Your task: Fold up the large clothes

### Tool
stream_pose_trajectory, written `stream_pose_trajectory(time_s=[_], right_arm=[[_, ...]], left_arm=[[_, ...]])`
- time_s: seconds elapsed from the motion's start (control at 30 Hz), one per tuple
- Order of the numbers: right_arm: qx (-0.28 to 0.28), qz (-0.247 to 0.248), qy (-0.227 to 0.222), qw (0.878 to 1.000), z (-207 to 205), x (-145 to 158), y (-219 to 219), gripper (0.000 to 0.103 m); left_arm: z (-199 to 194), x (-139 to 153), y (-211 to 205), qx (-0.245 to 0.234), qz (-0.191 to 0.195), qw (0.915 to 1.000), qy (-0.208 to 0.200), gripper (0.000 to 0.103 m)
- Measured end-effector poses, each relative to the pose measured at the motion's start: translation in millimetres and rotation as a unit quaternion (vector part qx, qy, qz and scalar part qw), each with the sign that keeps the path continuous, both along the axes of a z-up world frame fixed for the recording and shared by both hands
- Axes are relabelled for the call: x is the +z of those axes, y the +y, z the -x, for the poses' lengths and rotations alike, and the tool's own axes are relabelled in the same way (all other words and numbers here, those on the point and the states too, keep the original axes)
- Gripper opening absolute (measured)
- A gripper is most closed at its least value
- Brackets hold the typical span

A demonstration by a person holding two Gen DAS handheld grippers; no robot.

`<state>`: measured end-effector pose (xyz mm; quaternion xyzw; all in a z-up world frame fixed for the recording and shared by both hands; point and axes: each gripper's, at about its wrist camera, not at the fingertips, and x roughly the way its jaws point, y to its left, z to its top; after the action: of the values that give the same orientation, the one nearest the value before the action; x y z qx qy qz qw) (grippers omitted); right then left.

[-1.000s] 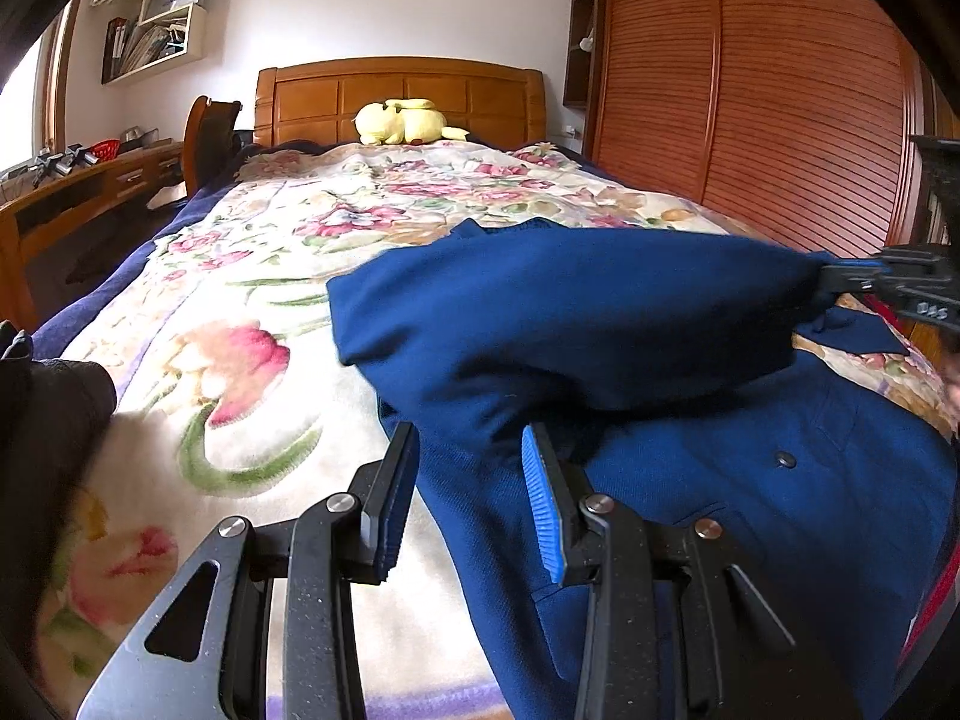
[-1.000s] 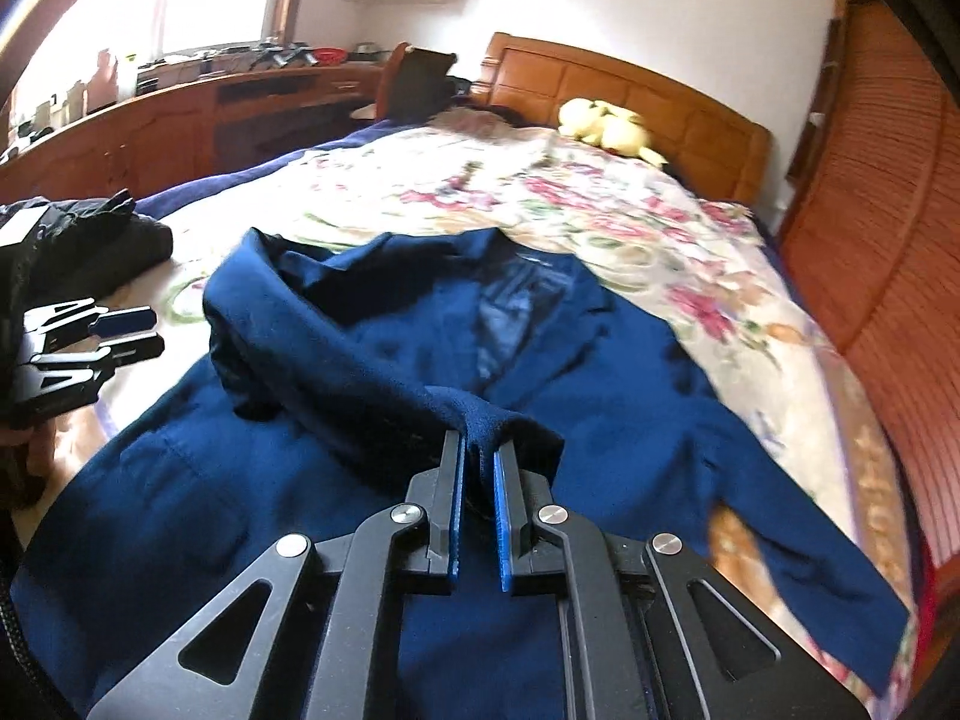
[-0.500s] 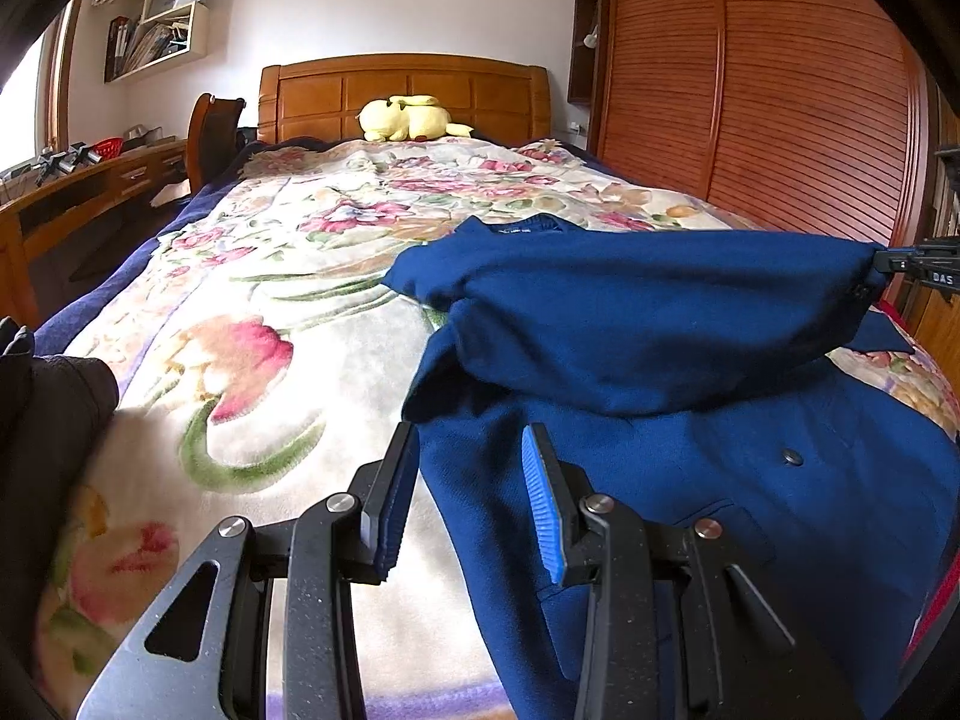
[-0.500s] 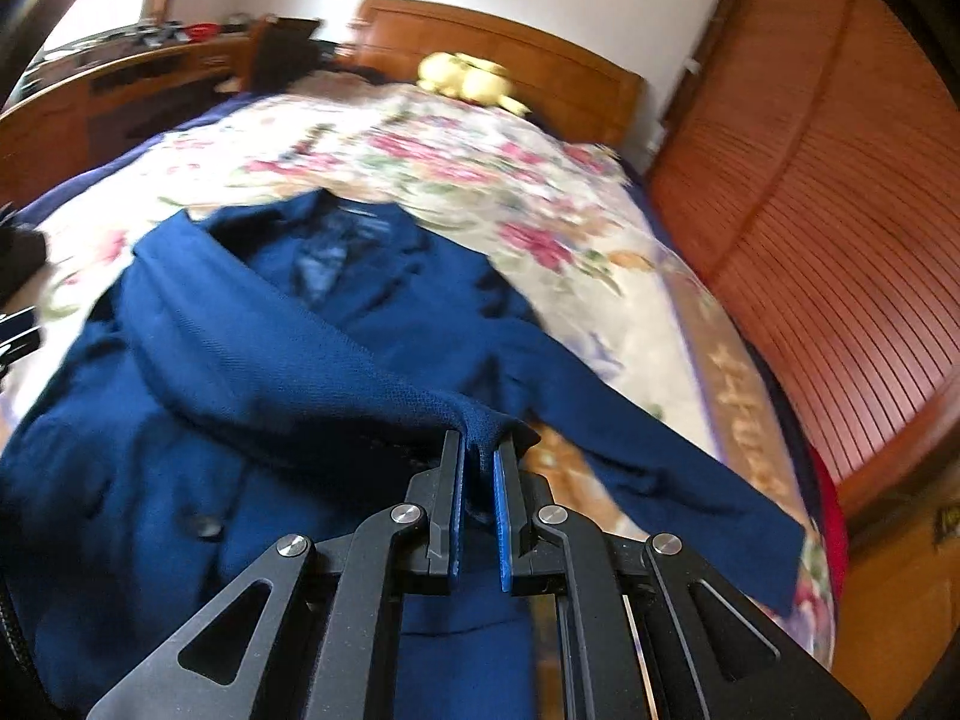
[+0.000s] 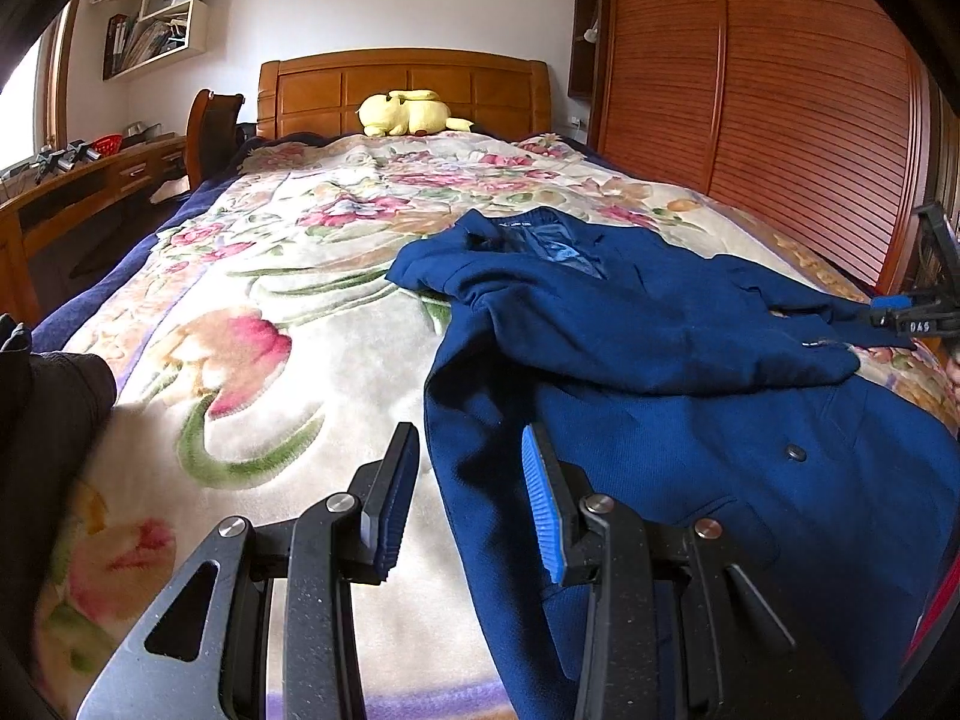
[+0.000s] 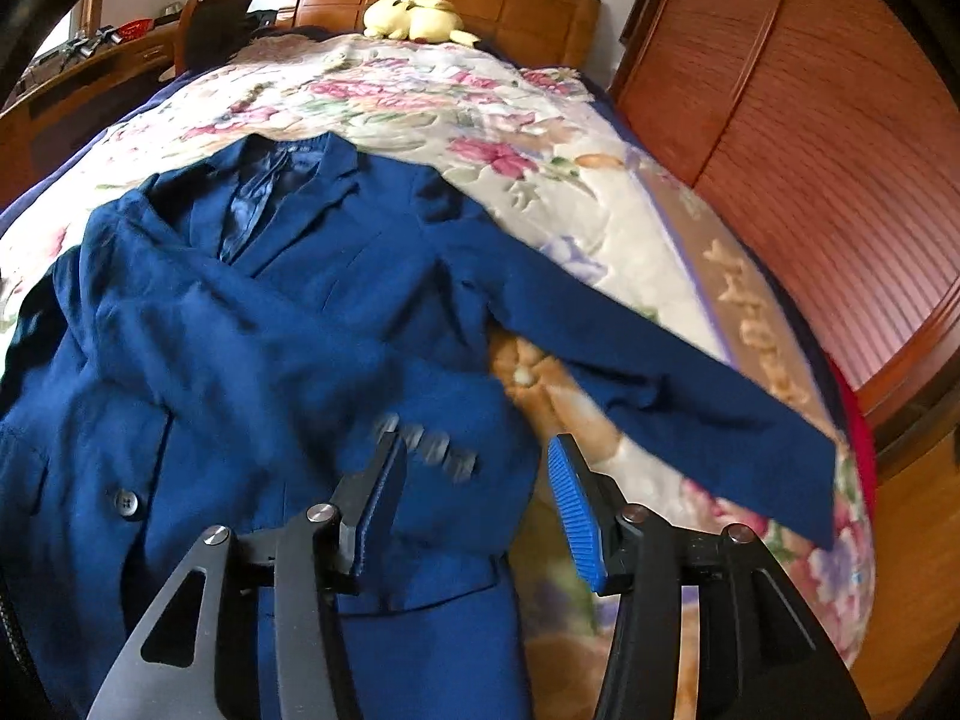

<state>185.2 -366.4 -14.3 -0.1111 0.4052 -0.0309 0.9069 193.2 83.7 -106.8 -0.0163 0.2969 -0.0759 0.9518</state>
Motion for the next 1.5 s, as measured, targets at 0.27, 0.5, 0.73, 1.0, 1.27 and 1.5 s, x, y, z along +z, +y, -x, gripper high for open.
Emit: stream_pose_trajectory(time_s=[0.27,0.5,0.73,1.0,1.27,1.5], right_arm=[[0.009,-0.020,0.032,0.999,-5,-33,-12,0.051],[0.029,-0.041,0.038,0.998,-14,-64,-19,0.051],[0.027,-0.085,0.004,0.996,-18,-88,-42,0.053],[0.028,-0.093,-0.002,0.995,-12,-92,-42,0.055],[0.028,-0.088,-0.006,0.996,-11,-91,-40,0.055],[0.028,-0.091,-0.007,0.995,-11,-92,-41,0.056]], left_arm=[[-3,-4,-2,0.003,-0.004,1.0000,0.007,0.037],[-7,-8,-3,0.008,-0.006,0.9998,0.017,0.037],[-18,-1,-8,-0.016,0.001,0.9995,0.028,0.037],[-58,12,-13,-0.025,-0.006,0.9987,0.043,0.062],[-120,13,-15,-0.012,0.027,0.9964,0.080,0.062],[-132,-9,-22,-0.005,0.017,0.9960,0.087,0.062]])
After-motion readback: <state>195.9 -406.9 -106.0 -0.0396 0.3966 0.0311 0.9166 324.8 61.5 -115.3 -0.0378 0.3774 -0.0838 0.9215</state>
